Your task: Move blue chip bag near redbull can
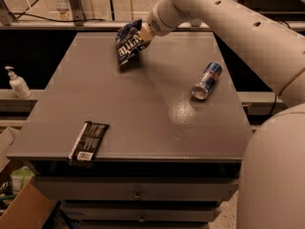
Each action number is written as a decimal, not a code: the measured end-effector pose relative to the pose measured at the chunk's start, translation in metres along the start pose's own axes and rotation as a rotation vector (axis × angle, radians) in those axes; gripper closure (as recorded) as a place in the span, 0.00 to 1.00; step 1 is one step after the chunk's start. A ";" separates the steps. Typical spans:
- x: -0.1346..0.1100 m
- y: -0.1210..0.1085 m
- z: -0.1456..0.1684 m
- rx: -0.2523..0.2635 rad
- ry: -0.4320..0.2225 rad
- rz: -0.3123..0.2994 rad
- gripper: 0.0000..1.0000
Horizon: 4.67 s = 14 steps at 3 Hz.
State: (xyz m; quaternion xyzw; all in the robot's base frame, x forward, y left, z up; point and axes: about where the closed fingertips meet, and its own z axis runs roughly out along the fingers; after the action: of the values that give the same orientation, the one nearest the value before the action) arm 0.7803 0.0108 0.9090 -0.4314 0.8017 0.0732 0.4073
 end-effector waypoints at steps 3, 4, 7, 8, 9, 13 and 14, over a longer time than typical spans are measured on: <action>0.068 -0.027 -0.076 0.059 0.185 -0.069 1.00; 0.092 -0.036 -0.098 0.076 0.247 -0.073 1.00; 0.126 -0.060 -0.122 0.104 0.367 -0.091 0.83; 0.127 -0.063 -0.122 0.107 0.392 -0.113 0.60; 0.127 -0.066 -0.122 0.116 0.406 -0.131 0.36; 0.121 -0.064 -0.123 0.133 0.398 -0.164 0.00; 0.118 -0.059 -0.130 0.138 0.357 -0.148 0.00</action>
Offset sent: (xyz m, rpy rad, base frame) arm -0.0537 -0.1054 0.0168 -0.2107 0.0301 -0.0416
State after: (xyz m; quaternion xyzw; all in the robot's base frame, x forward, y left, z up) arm 0.7134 -0.1614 0.9236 -0.4664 0.8303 -0.0896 0.2918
